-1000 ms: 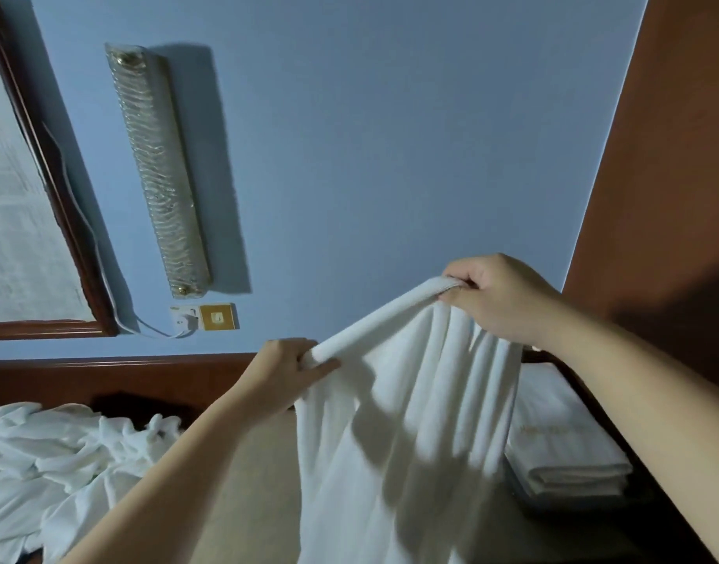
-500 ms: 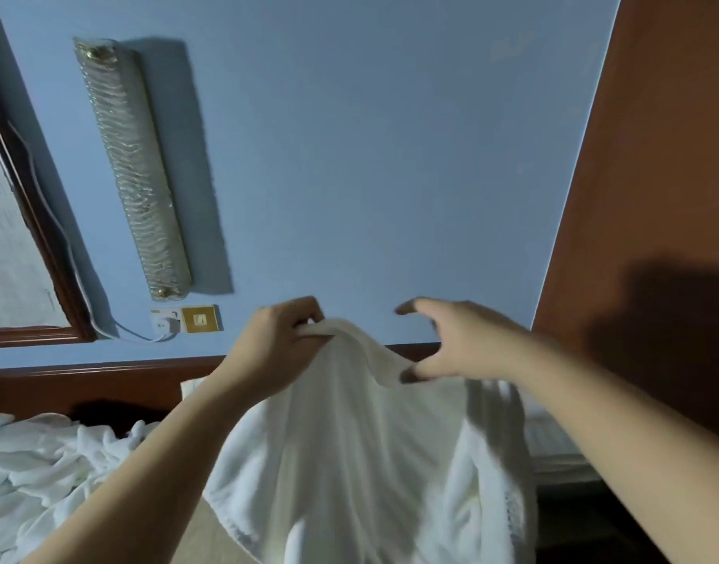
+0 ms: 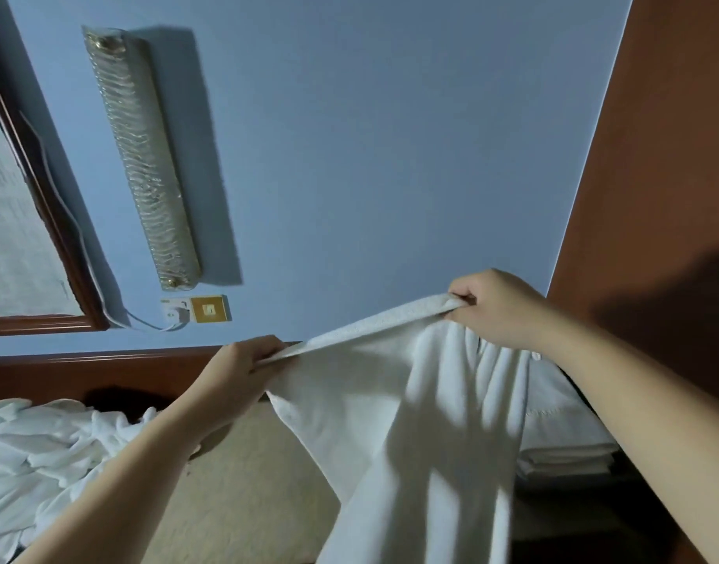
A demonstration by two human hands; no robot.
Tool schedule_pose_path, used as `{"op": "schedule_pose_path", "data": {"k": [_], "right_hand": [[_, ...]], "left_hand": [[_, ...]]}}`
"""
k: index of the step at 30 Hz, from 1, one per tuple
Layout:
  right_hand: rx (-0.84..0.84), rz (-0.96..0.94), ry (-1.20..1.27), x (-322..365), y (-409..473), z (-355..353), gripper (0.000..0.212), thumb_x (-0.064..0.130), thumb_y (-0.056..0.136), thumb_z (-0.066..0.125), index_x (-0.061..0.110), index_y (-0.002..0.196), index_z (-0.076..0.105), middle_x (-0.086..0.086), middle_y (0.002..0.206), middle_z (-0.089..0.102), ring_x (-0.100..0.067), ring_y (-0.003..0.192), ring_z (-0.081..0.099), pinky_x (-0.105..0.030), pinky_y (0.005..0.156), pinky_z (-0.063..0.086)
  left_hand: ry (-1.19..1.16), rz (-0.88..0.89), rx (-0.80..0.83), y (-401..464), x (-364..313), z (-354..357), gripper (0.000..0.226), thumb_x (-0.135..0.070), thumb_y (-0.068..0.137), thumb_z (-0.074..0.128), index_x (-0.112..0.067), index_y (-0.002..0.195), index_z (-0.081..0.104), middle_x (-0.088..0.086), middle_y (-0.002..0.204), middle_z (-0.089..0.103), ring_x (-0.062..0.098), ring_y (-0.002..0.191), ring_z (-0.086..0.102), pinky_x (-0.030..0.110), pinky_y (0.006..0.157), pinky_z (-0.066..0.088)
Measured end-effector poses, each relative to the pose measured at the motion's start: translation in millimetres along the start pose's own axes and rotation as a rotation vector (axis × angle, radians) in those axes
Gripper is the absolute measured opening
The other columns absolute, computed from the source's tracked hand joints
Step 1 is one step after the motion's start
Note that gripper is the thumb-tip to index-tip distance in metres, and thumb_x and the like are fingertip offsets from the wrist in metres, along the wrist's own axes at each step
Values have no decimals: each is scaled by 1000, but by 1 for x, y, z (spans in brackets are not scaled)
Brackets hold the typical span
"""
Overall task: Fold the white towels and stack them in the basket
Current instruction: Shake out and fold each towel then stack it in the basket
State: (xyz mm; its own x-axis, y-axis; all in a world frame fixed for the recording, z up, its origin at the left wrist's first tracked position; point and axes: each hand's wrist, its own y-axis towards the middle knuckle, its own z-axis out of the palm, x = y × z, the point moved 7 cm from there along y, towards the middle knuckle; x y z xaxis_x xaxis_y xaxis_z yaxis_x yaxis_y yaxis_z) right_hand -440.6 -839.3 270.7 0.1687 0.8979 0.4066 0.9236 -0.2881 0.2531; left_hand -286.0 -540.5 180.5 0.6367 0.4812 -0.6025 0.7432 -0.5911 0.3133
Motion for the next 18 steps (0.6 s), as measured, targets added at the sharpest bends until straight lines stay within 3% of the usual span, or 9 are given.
{"op": "schedule_pose_path", "data": {"k": [3,5,6,7,9,12,15,16,18], "right_hand": [[87,100,36,-12,0,30,33,26,88,69,17,63,48,4,57,44,-12,57,39,-31,55,27],[141,272,155,-26,-4,57,11,19,84,73,17,77,65,-5,78,63,-18,76,57,-27,59,43],[179,405,278,-31,-11,71,15,12,80,75,21,92,72,-8,95,67,-25,91,62,-35,65,55],[213,523,418,-35,-19,86,35,4,76,75,24,104,74,-13,106,67,-32,98,63,-47,73,61],[290,649,699,-33,-35,115,53,-16,73,65,17,113,75,-21,115,65,-37,99,63,-45,78,58],[350,734,921,-27,-53,146,62,-27,71,44,13,98,84,-20,120,63,-36,107,61,-40,77,57],[292,783,1039,-22,-59,157,64,-24,77,34,13,87,85,-17,101,64,-29,92,58,-37,67,53],[245,801,1101,-20,-60,156,64,-25,78,34,12,86,85,-16,104,62,-27,93,56,-36,68,51],[106,836,1271,-19,-57,152,59,-27,78,35,9,89,81,-14,117,58,-26,107,50,-34,83,50]], "left_hand": [[-79,-76,-69,-5,-5,-9,25,-20,98,68,-25,74,72,-9,68,68,2,58,57,22,56,43],[-218,-170,-136,-5,-11,-14,23,-27,93,73,-17,72,75,0,65,69,6,56,57,24,53,45],[-267,-223,-149,-6,-14,-14,26,-31,90,75,-13,70,74,2,62,65,10,56,56,28,53,44],[-291,-270,-138,-8,-17,-12,29,-32,88,76,-10,69,73,3,60,61,13,56,54,30,53,42],[-317,-342,-80,-12,-22,0,26,-30,85,77,-11,69,77,2,63,68,17,60,61,32,55,47],[-420,-401,18,-21,-27,29,20,-31,84,82,-14,74,82,4,76,78,19,75,75,36,68,60],[-450,-354,99,-29,-30,54,31,-36,91,78,-11,73,79,-5,71,74,9,64,66,28,63,51],[-449,-335,116,-33,-29,62,34,-36,94,74,-12,70,75,-8,66,68,8,60,59,28,61,46],[-474,-301,172,-41,-29,80,35,-36,99,66,-13,73,70,-6,65,58,10,61,53,30,63,41]]}}
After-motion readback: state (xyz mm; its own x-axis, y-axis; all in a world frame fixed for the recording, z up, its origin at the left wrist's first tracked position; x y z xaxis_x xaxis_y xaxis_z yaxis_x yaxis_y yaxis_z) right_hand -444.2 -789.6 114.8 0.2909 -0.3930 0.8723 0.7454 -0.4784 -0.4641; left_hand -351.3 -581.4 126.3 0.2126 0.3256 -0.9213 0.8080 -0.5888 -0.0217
